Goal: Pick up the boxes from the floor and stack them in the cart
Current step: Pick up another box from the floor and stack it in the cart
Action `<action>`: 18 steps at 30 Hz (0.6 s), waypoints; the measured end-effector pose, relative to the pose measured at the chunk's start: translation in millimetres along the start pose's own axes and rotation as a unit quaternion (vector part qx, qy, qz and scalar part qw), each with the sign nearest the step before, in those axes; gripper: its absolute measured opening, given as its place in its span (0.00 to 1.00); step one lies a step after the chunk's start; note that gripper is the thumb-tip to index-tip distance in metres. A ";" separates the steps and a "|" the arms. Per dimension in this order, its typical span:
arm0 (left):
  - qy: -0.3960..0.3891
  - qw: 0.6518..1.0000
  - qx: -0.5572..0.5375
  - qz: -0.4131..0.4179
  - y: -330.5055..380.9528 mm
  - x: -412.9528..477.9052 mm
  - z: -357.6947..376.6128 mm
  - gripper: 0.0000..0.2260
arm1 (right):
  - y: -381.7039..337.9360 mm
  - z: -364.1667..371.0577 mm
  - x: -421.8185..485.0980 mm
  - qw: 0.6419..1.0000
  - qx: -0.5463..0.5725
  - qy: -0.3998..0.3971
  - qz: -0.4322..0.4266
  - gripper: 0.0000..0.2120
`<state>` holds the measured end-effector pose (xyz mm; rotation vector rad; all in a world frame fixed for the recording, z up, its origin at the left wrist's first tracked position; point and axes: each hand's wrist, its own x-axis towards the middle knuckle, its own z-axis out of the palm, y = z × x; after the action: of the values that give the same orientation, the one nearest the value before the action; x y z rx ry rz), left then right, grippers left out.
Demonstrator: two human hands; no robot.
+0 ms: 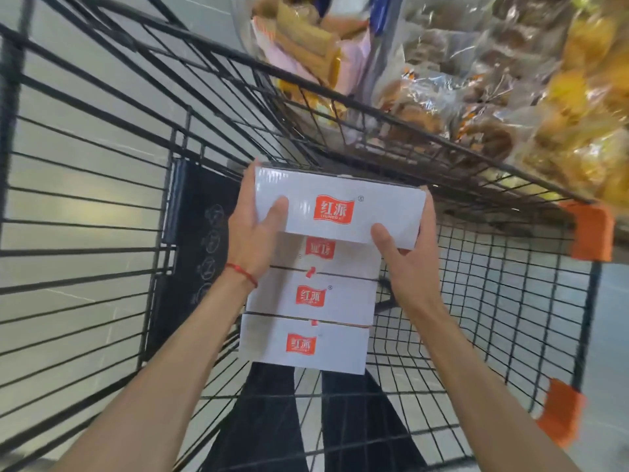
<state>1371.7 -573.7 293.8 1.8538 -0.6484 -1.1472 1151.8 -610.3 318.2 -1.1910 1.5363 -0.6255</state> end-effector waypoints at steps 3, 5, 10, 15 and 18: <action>0.005 1.000 0.017 -0.008 -19.0 15.7 3.9 0.26 | 18.0 9.2 16.1 1.000 -0.004 -0.002 0.013 0.38; 0.002 0.999 0.038 -0.016 -31.4 28.0 5.8 0.26 | 27.0 16.7 25.1 1.000 0.006 -0.001 0.026 0.37; -0.020 0.995 0.094 -0.018 -54.9 53.0 12.3 0.25 | 47.9 35.6 41.7 0.997 0.024 0.011 0.068 0.34; -0.042 0.992 0.104 -0.056 -63.8 60.8 12.3 0.27 | 56.4 49.9 42.8 0.994 0.000 0.017 0.107 0.38; -0.045 0.991 0.104 -0.077 -57.1 59.4 13.0 0.27 | 54.9 51.7 37.9 0.995 -0.017 0.023 0.096 0.34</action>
<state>1386.5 -594.9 214.5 2.0663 -0.7071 -1.3121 1181.4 -615.0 239.4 -1.0449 1.6835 -0.5040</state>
